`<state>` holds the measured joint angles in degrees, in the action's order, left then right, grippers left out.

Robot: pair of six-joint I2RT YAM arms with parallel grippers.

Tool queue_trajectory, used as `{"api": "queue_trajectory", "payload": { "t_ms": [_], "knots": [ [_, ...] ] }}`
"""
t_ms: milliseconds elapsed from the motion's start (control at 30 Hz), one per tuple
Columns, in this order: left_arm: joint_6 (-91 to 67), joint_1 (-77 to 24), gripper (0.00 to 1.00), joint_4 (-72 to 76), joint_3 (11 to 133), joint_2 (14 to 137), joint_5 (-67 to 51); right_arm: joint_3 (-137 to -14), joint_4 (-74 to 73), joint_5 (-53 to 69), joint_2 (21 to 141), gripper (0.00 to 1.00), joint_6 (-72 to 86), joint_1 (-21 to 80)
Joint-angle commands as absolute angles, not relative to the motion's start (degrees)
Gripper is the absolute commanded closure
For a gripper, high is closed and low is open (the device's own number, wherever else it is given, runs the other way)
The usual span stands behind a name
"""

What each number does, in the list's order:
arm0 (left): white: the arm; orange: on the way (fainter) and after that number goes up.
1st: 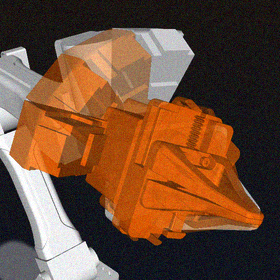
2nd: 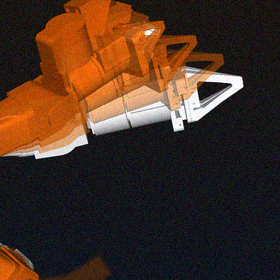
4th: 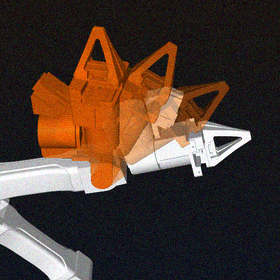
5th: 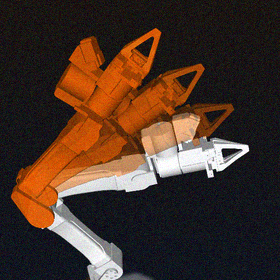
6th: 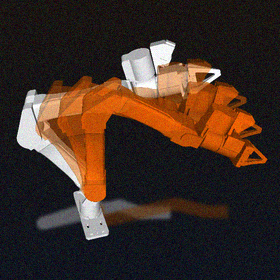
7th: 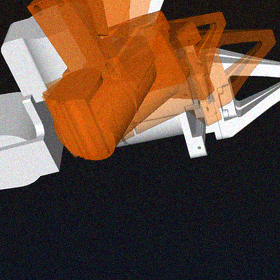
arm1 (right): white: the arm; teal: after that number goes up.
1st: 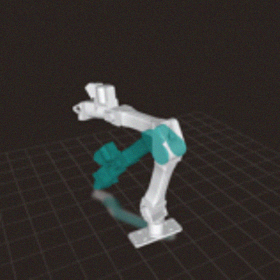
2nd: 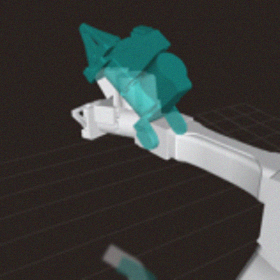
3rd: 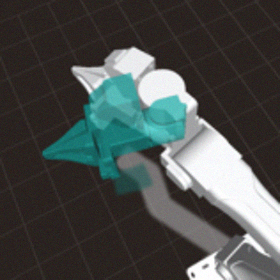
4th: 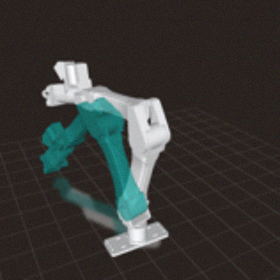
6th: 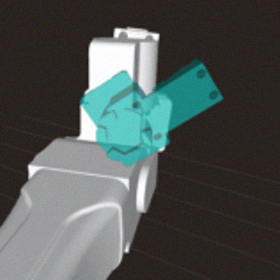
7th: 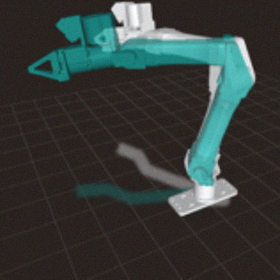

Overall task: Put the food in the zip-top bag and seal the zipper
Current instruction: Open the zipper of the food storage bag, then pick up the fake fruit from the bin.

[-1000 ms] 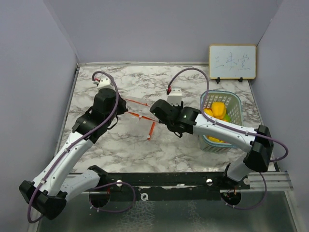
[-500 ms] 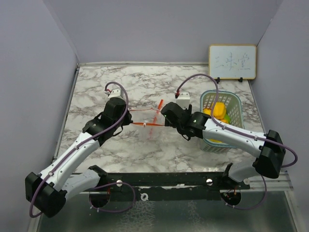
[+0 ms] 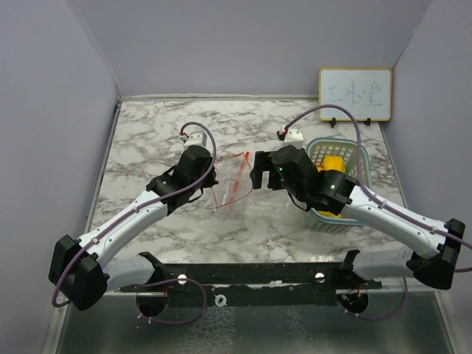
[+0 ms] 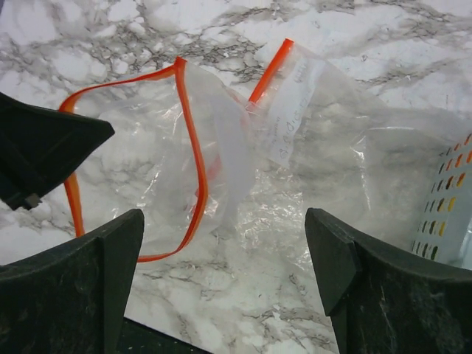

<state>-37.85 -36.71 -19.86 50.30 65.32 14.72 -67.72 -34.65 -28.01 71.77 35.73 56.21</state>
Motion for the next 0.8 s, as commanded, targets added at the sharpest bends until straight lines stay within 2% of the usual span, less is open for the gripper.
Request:
{"api": "queue_trajectory", "payload": {
  "t_ms": [0, 133, 233, 467, 767],
  "knots": [
    [-38.06, -38.57, 1.00, -17.65, 53.16, 66.43, 17.02, -72.95, -48.44, -34.99, 68.07, 0.06, 43.38, 55.92],
    [-37.59, -39.42, 1.00, -17.43, 53.28, 66.45, 17.38, -74.21, -62.48, -42.70, 68.58, 0.02, 51.51, 52.78],
    [-37.10, -39.76, 1.00, -17.57, 53.38, 66.42, 17.48, -72.00, -65.73, -43.62, 67.46, 0.02, 53.93, 47.34],
    [-36.59, -40.06, 1.00, -17.65, 52.94, 65.28, 17.25, -65.31, -62.70, -42.78, 60.97, 0.02, 49.87, 35.99],
    [-36.55, -40.32, 1.00, -17.40, 52.26, 65.01, 16.44, -58.44, -57.33, -35.33, 58.81, 0.01, 46.31, 33.41]
  ]
}}
